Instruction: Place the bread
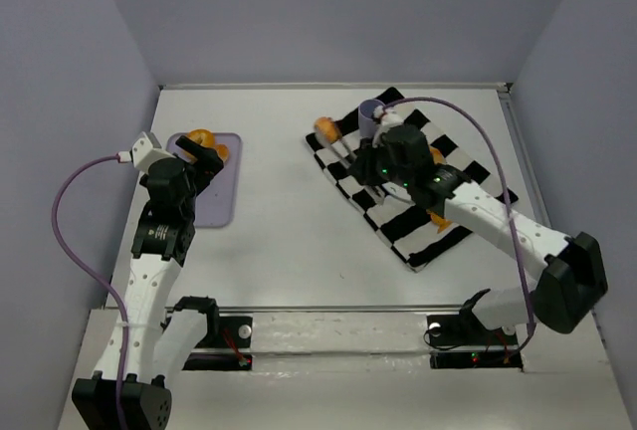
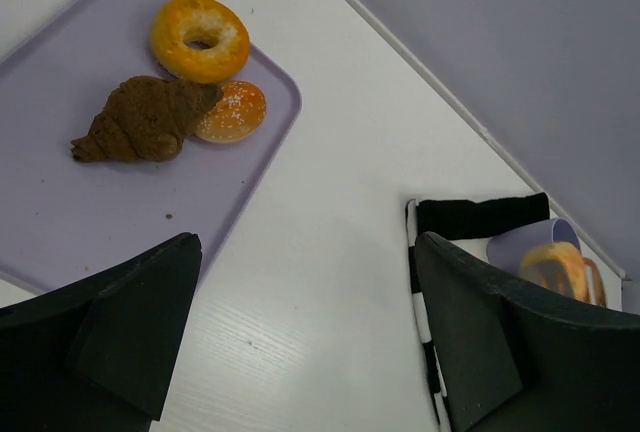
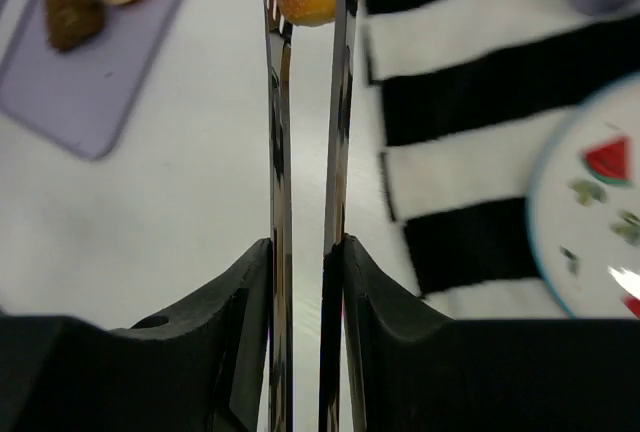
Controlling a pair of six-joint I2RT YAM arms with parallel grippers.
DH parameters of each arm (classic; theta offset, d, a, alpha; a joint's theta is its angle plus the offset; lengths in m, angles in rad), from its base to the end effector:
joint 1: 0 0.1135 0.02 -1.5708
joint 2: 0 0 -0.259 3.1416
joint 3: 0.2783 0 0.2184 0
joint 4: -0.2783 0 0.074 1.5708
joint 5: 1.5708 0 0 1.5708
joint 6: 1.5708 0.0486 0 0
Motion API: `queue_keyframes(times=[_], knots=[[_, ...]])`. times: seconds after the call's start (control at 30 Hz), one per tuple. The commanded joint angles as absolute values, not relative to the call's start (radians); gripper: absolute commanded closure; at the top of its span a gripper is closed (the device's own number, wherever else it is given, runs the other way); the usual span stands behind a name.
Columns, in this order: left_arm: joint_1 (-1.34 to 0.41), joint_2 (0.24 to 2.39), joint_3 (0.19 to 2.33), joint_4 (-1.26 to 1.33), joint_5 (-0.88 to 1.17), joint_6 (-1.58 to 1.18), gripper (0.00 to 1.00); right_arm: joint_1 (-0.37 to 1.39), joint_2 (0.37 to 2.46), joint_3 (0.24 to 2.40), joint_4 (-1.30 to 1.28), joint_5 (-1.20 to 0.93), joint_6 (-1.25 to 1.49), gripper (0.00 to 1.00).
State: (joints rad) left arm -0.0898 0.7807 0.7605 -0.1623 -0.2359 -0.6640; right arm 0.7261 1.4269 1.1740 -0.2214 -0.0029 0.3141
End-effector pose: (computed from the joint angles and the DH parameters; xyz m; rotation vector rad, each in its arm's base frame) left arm 0.1668 -0.0036 0.3295 -0.6619 1.6315 -0.3437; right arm 0.2319 0.2061 0.3194 -0.4331 2.0636 0.6426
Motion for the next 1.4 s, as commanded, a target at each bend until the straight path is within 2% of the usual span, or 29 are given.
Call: queue_keyframes(times=[0.0,0.17,0.4,0.53,0.63,0.67,0.73,0.9,1.13,1.37], knots=[[-0.092,0.759,0.778,-0.132,-0.235,-0.669,0.01,0.551,1.231,0.938,-0.196,0.15,0.454,0.72],[-0.092,0.764,0.776,-0.126,-0.224,-0.667,0.01,0.437,1.089,0.828,-0.248,0.189,0.488,0.71],[-0.092,0.761,0.775,-0.127,-0.224,-0.666,0.01,0.4,1.167,0.798,-0.252,0.12,0.5,0.67],[-0.092,0.761,0.773,-0.129,-0.224,-0.664,0.01,0.4,1.17,0.804,-0.256,0.113,0.502,0.59],[-0.092,0.762,0.775,-0.127,-0.224,-0.664,0.01,0.4,1.149,0.805,-0.276,0.123,0.511,0.48],[-0.092,0.762,0.775,-0.126,-0.224,-0.664,0.01,0.4,1.141,0.805,-0.281,0.127,0.512,0.42],[-0.092,0.764,0.775,-0.127,-0.222,-0.664,0.01,0.4,1.121,0.807,-0.293,0.132,0.515,0.39],[-0.092,0.758,0.773,-0.13,-0.219,-0.666,0.01,0.4,1.072,0.822,-0.314,0.156,0.508,0.42],[-0.092,0.759,0.773,-0.129,-0.221,-0.664,0.01,0.4,0.988,0.908,-0.397,0.224,0.48,0.42],[-0.092,0.761,0.773,-0.129,-0.215,-0.664,0.01,0.4,0.963,0.942,-0.348,0.011,0.399,0.47]])
